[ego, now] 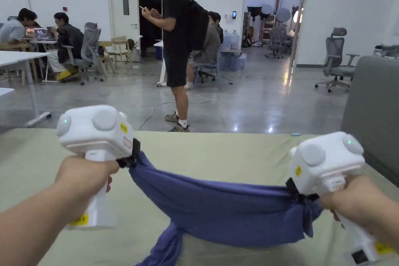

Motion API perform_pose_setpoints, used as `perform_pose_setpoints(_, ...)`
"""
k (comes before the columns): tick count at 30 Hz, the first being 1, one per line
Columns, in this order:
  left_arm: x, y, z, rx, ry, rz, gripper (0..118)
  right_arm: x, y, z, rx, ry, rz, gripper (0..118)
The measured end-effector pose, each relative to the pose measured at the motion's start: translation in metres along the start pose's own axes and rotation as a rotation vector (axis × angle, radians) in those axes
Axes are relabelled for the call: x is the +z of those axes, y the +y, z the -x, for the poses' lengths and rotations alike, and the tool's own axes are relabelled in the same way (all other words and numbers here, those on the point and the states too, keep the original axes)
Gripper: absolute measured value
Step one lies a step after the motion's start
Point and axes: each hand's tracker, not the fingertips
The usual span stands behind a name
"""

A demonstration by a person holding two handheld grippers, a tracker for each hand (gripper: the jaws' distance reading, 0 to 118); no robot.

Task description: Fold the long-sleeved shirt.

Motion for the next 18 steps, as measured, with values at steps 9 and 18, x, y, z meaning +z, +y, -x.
perform_pose_setpoints(9, 0.024, -0.208, 0.031, -0.166, -0.016, 0.226, 0, 0.005, -0.217, 0.050, 0.098, 0.027, 0.025, 3)
perform_pose_setpoints(18, 0.091, -0.346, 0.070, -0.139, 0.017, 0.301, 0, 0.046, -0.349, 0.099, 0.159, 0.080, 0.093, 3)
